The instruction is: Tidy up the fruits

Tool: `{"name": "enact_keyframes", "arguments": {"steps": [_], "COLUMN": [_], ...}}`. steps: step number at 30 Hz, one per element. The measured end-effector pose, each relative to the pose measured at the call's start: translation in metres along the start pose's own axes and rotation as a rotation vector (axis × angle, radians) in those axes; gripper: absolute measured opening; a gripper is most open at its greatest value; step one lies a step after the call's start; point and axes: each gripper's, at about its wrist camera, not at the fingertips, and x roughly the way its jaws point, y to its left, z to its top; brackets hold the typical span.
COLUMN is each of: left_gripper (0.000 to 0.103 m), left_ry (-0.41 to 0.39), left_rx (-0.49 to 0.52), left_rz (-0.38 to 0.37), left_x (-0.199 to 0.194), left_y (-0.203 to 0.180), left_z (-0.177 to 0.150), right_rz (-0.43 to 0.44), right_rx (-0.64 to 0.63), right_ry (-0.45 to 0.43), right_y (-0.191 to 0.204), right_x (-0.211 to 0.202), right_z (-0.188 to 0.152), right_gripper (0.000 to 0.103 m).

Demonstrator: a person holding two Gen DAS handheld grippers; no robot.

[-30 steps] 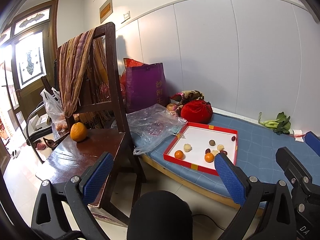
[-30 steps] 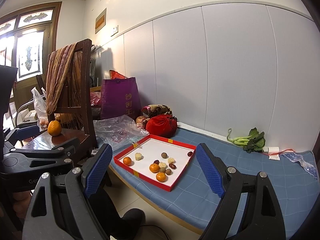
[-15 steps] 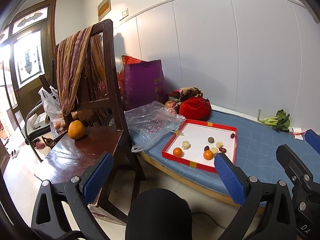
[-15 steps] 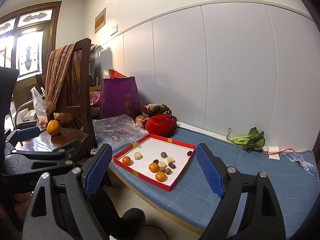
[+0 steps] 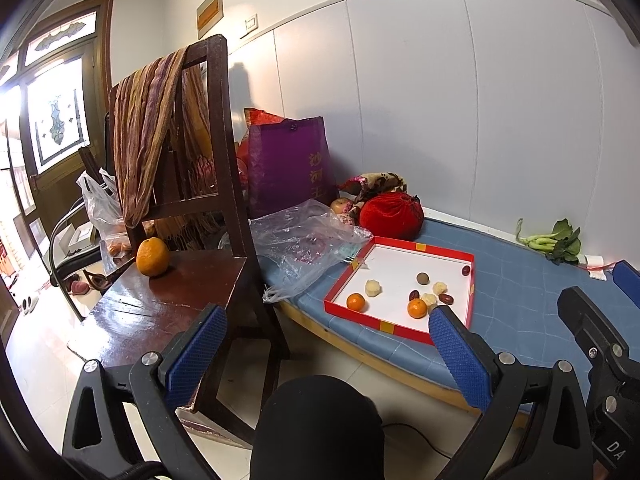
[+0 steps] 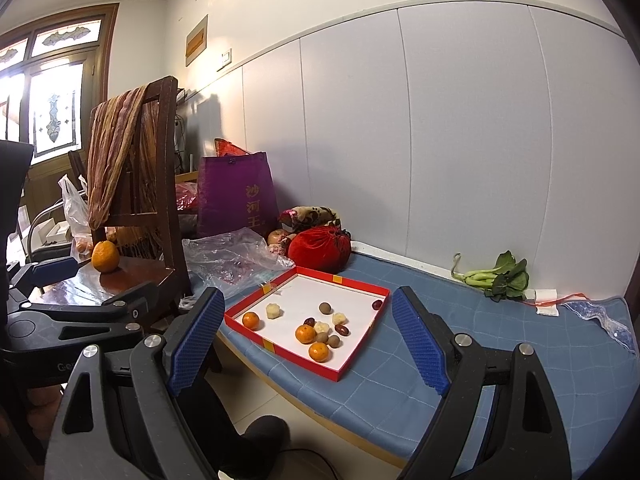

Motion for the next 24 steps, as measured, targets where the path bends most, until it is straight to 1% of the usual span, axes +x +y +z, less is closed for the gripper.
{"name": "enact_keyframes", "arguments": {"steps": [18,24], "left_gripper": [0.102,0.102], "left_ry": [0.004,0.002], "left_rx": [0.001,-0.015], "left_rz": [0.000,0.002], "left_x": [0.0048,0.0084], "left_y": [0.0051,0.0092], "left_z": [0.0018,0.0022], "right_rz": [0.001,0.001], "right_rx": [0.002,-0.002], "right_ry": [0.008,0.008], "right_y": [0.0007,0.0011], "right_x": [0.0018,0.0023], "right_z": [-0.0025,-0.0028], "right_gripper": [0.087,0.087]}}
